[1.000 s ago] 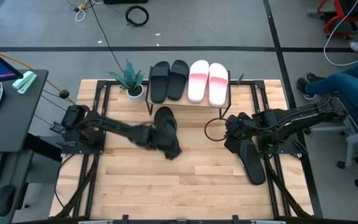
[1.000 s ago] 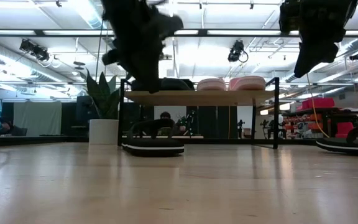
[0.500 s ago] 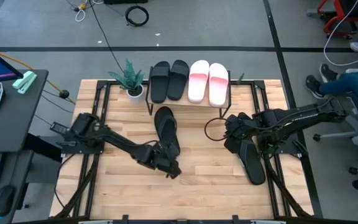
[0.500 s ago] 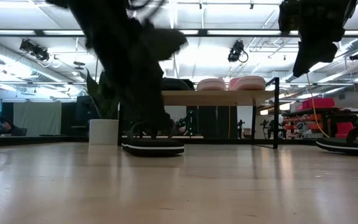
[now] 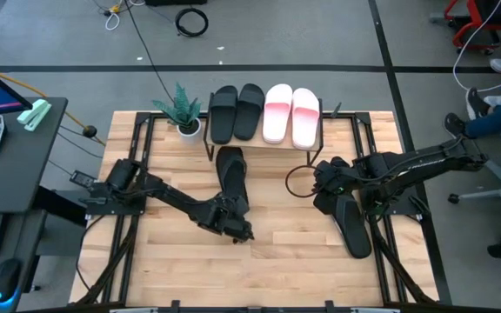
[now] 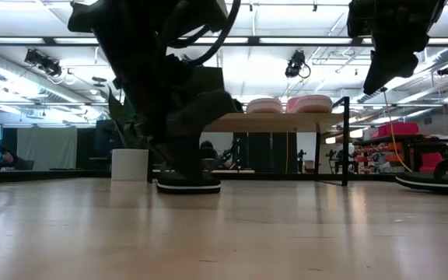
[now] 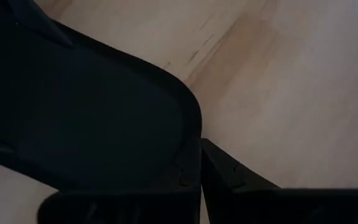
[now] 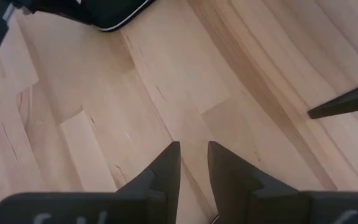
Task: Pick and place slides into the shelf
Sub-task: Put the left black slipper under the shelf
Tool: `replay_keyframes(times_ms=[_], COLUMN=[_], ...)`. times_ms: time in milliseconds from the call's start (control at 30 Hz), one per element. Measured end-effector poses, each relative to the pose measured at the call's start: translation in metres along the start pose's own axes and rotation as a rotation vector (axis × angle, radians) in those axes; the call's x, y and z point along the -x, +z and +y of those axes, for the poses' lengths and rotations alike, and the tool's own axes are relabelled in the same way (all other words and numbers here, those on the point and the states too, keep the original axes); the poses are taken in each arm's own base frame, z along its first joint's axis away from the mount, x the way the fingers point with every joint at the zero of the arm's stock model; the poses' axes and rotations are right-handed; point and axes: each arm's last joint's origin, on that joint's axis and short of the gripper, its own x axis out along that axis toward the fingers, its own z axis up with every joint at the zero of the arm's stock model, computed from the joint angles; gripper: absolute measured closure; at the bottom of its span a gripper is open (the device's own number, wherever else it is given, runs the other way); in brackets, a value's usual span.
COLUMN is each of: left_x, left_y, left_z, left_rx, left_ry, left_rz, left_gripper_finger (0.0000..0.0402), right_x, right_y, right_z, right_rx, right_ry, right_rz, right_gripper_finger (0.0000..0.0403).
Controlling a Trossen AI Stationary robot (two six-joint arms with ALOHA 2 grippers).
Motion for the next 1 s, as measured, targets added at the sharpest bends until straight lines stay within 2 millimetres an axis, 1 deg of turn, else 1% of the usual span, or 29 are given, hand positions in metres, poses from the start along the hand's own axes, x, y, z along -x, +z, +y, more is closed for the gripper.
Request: replay_keyframes(times_ms=[167,333,467,600,733,1000], left_x=[-0.002,-0.001,-0.008,-0.014,-0.021,-0.031], left_y=[0.013,0.027,0.032,0.040,0.048,0.061], left_z=[0.011,0.030,0.047,0.061,0.073,0.096], left_rx=[-0.061,-0.068,-0.061,-0.054,-0.061,-0.005], left_ry=[0.021,0.085,0.158,0.195,0.219,0.261], left_rz=[0.013,0.025,0.080,0.104,0.119,0.136], left_gripper_finger=[0.0398,0.0396,0.0398,0.0395,0.0398,0.0398], right_x=[0.000,0.000,0.000,0.000,0.000,0.000], right_y=[0.000,0.000,0.001,0.001,0.001,0.001], right_z=[0.000,0.000,0.001,0.001,0.001,0.001], right_rx=[-0.001,-0.001,-0.003,-0.003,-0.003,-0.003], right_ry=[0.000,0.002,0.007,0.009,0.009,0.009], right_rz=[0.001,-0.002,-0.008,-0.012,-0.012,-0.012], right_gripper_finger=[0.0316,0.0316,0.0316,0.0316,0.0316,0.0316])
